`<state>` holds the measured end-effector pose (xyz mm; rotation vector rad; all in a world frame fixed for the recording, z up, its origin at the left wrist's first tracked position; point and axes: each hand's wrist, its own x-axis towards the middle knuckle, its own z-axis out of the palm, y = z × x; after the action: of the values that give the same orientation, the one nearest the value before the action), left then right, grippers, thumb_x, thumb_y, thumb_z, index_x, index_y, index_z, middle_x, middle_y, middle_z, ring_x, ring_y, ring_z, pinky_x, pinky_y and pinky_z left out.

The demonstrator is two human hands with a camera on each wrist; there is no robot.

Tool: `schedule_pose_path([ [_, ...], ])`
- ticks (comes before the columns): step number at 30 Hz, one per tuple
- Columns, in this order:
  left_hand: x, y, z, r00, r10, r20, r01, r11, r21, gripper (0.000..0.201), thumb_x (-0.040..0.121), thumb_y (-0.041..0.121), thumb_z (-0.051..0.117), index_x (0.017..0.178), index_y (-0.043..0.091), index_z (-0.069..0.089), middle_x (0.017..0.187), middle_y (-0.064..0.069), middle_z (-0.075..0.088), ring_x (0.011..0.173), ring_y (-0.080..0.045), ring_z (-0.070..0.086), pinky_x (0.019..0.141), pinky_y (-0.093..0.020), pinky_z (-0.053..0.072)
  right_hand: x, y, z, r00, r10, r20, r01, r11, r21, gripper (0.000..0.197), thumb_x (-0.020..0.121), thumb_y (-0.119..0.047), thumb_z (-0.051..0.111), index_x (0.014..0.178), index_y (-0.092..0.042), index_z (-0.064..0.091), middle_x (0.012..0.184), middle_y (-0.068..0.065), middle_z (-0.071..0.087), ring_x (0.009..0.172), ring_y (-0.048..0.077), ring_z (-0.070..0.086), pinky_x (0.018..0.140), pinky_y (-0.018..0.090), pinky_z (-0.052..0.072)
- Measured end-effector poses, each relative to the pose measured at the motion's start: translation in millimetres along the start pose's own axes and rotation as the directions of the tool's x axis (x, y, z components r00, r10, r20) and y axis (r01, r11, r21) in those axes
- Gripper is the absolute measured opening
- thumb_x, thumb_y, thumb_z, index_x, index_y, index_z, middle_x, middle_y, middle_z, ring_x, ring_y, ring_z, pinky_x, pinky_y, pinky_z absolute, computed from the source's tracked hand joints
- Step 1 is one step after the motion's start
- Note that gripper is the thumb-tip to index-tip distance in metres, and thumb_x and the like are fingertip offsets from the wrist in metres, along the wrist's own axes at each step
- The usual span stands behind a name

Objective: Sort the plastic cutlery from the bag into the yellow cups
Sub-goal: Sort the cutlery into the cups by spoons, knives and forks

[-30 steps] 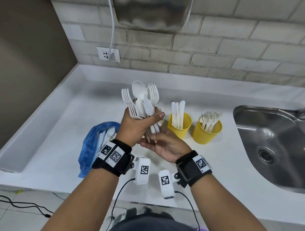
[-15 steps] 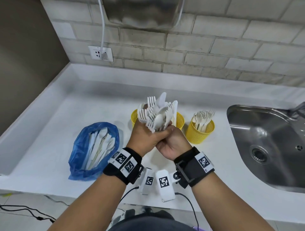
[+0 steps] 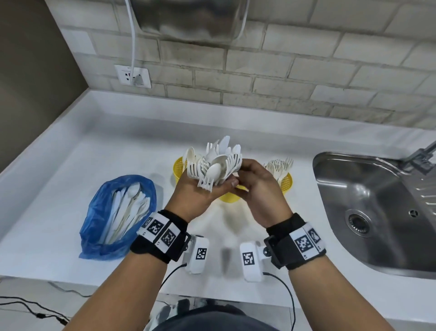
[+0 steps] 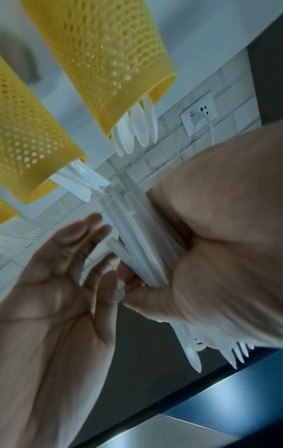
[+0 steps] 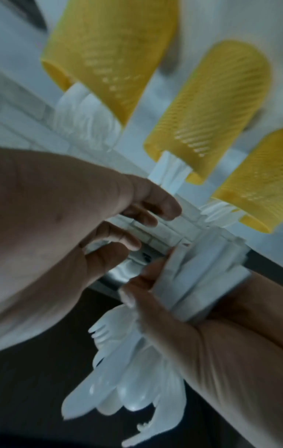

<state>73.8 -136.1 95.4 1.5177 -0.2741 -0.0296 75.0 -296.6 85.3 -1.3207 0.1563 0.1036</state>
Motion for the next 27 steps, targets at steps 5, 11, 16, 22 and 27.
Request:
schedule_pose_path([
  [5, -4.5, 1.5, 6.0, 1.000, 0.015, 0.007, -0.015, 0.999, 0.028, 0.028, 0.082, 0.000, 0.082, 0.095, 0.024, 0.074, 0.088, 0.008, 0.076, 0.086, -0.011, 0.071, 0.081, -0.030, 0.059, -16.9, -30.8, -19.1, 0.963, -0.246, 0.108, 0.260, 0.956, -0.135, 0.030, 0.095, -0.001, 0.056, 0.123, -0.005, 0.064, 0.131, 0.015, 0.065, 0.114, 0.032, 0.067, 0.096, 0.046, 0.056],
  [11, -14.4, 3.0, 11.7, 1.000, -0.008, 0.018, 0.008, 1.000, 0.029, 0.016, 0.082, -0.001, 0.081, 0.089, 0.011, 0.073, 0.081, -0.002, 0.070, 0.076, -0.013, 0.065, 0.075, -0.029, 0.055, -27.6, -49.7, -23.0, 0.911, -0.353, 0.212, 0.401, 0.879, -0.257, 0.016, 0.096, -0.005, 0.062, 0.106, -0.014, 0.072, 0.102, 0.006, 0.073, 0.089, 0.028, 0.068, 0.082, 0.033, 0.056],
  [16, -20.8, 9.6, 5.0, 1.000, -0.002, 0.031, 0.000, 0.998, 0.062, 0.024, 0.082, -0.005, 0.080, 0.094, 0.015, 0.071, 0.080, 0.017, 0.073, 0.076, 0.001, 0.067, 0.071, -0.013, 0.050, -33.3, -44.7, -12.7, 0.904, -0.366, 0.219, 0.408, 0.893, -0.191, 0.012, 0.091, -0.007, 0.071, 0.103, -0.003, 0.068, 0.089, 0.019, 0.068, 0.079, 0.026, 0.067, 0.073, 0.034, 0.058],
  [22, -19.7, 14.9, -10.5, 1.000, 0.004, 0.026, -0.004, 1.000, -0.008, 0.027, 0.081, -0.012, 0.076, 0.095, 0.010, 0.071, 0.078, 0.010, 0.075, 0.073, -0.005, 0.070, 0.067, -0.021, 0.054, -28.9, -36.6, 5.2, 0.910, -0.366, 0.194, 0.387, 0.918, -0.083, 0.010, 0.093, -0.003, 0.067, 0.102, -0.003, 0.064, 0.093, 0.029, 0.062, 0.080, 0.032, 0.067, 0.072, 0.034, 0.058],
  [27, -11.1, 16.5, -28.4, 0.999, -0.011, 0.049, 0.012, 1.000, -0.010, 0.041, 0.082, -0.009, 0.078, 0.091, 0.032, 0.082, 0.087, 0.001, 0.079, 0.078, -0.020, 0.071, 0.073, -0.048, 0.059, -20.2, -34.1, 20.6, 0.935, -0.304, 0.185, 0.292, 0.952, 0.089, 0.011, 0.095, -0.007, 0.059, 0.104, -0.002, 0.057, 0.098, 0.023, 0.061, 0.075, 0.033, 0.068, 0.073, 0.038, 0.057],
])
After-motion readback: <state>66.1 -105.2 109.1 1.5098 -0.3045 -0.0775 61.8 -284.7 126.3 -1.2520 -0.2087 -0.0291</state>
